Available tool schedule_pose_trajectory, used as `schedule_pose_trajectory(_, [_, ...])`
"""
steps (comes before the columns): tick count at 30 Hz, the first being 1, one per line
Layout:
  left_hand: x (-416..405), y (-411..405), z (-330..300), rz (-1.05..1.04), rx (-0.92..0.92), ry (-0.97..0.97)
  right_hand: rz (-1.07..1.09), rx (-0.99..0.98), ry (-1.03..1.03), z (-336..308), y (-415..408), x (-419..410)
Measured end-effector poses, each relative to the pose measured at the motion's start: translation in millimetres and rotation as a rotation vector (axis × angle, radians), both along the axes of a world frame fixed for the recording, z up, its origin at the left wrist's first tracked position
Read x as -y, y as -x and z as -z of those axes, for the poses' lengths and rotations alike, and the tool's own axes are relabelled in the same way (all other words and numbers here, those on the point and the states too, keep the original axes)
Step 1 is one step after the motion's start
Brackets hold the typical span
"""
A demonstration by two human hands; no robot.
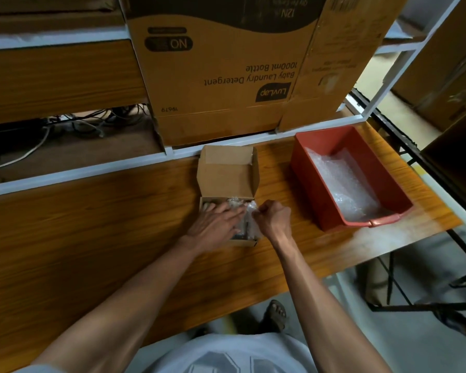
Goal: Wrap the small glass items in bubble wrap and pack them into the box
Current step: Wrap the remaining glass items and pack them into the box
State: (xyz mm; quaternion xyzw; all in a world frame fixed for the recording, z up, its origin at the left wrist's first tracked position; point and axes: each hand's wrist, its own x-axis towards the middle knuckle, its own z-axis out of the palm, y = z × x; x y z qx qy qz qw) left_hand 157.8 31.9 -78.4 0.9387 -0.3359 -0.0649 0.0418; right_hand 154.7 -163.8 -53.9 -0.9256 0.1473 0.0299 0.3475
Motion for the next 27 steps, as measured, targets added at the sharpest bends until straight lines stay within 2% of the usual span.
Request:
schedule_pose_trajectory(10, [-15, -3, -10, 0.0, 0.06, -0.063, -0.018, 0.035, 0.064, 5, 1, -8])
schedule_pose_trajectory(17, [-13, 0, -7, -0.038, 0.042, -0.069, -0.105, 0.098, 0.293, 22, 11, -34])
schedule_pose_trajectory(27, [-17, 4, 2, -0.052, 0.052, -0.044, -0.232, 0.177, 0.418, 38, 32, -15])
